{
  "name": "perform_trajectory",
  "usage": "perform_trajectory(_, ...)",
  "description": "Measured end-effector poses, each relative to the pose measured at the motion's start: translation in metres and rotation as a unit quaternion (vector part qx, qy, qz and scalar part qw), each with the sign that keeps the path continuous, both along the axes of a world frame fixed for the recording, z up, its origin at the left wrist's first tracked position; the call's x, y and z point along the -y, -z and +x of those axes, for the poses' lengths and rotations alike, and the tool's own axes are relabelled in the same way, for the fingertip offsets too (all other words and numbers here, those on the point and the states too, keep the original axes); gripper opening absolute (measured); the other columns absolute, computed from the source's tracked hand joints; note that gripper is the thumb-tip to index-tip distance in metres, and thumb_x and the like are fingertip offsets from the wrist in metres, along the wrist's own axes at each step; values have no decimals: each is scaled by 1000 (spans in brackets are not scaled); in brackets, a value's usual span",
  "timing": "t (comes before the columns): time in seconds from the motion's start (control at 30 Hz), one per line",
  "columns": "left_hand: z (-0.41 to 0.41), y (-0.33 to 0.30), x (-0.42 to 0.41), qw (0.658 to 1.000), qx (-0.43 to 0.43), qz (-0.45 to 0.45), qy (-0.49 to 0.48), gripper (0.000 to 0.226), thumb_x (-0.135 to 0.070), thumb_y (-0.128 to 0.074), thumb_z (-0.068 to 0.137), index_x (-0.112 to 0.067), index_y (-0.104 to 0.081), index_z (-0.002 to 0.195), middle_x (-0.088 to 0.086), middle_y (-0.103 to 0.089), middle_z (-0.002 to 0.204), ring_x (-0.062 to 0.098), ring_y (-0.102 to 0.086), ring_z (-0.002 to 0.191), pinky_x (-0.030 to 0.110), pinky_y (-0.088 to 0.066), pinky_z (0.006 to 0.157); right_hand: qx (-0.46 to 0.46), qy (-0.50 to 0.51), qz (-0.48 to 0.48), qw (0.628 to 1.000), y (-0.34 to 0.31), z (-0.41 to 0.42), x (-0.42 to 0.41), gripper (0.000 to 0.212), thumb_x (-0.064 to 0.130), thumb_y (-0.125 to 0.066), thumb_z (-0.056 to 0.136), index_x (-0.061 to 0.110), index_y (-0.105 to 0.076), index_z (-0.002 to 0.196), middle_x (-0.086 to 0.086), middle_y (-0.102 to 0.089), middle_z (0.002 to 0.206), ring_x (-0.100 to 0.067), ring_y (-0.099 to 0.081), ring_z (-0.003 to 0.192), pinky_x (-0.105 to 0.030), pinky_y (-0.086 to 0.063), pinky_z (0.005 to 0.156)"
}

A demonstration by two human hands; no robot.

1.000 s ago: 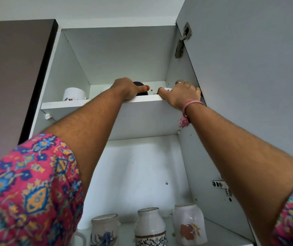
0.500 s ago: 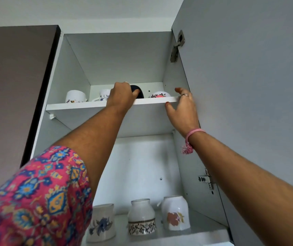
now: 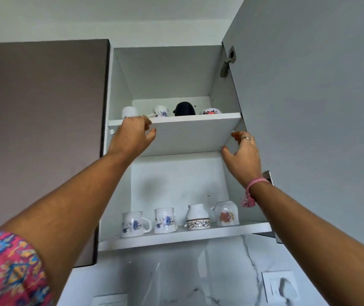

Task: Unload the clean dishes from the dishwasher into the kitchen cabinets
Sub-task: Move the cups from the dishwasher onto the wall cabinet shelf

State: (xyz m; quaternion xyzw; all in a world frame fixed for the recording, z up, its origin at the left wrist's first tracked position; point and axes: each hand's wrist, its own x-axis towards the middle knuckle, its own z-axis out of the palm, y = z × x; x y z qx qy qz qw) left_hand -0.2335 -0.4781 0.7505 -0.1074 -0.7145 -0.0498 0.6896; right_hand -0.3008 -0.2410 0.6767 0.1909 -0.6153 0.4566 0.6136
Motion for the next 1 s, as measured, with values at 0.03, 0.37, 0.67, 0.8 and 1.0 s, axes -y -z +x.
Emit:
perform_trajectory(0.03, 9, 5, 7, 1000, 7, 3, -4, 30, -28, -58, 90, -7, -65, 111, 6, -70, 102, 24, -64, 97, 35, -51, 85, 6, -5, -10, 1000, 3, 10, 5, 43, 15, -60, 86, 8, -49, 127, -7, -50, 128, -21, -51, 118, -24, -38, 96)
perform_trajectory(0.37, 81, 79, 50, 995, 92, 23, 14, 33, -37, -53, 91, -14, -61, 113, 0, -68, 103, 19, -63, 90, 31, -49, 75, 58, -14, -25, 998, 55, 100, 44, 42, 17, -59, 86, 8, -50, 125, -7, -51, 127, -21, -50, 118, -36, -43, 101)
perform_trajectory(0.67, 138, 145, 60, 982, 169, 74, 27, 33, -38, -54, 91, -13, -62, 112, -1, -67, 104, 17, -60, 92, 34, -52, 79, 110, 15, -16, 994, 98, 171, 12, 35, 16, -57, 86, 9, -54, 120, -9, -48, 124, -26, -55, 108, -38, -46, 95)
perform_trajectory(0.8, 164, 162, 47, 977, 179, 107, 49, 33, -37, -55, 91, -11, -62, 111, 3, -67, 103, 18, -61, 90, 34, -52, 80, 103, 42, -14, 994, 99, 204, -19, 34, 18, -57, 87, 11, -54, 120, -8, -49, 125, -21, -52, 111, -27, -42, 87)
perform_trajectory(1.0, 207, 173, 15, 968, 178, 161, 76, 33, -35, -56, 91, -8, -64, 110, 6, -68, 103, 23, -61, 92, 35, -49, 81, 105, 93, 13, 990, 101, 252, -66, 38, 19, -57, 86, 11, -53, 123, -10, -48, 127, -26, -49, 118, -33, -43, 94)
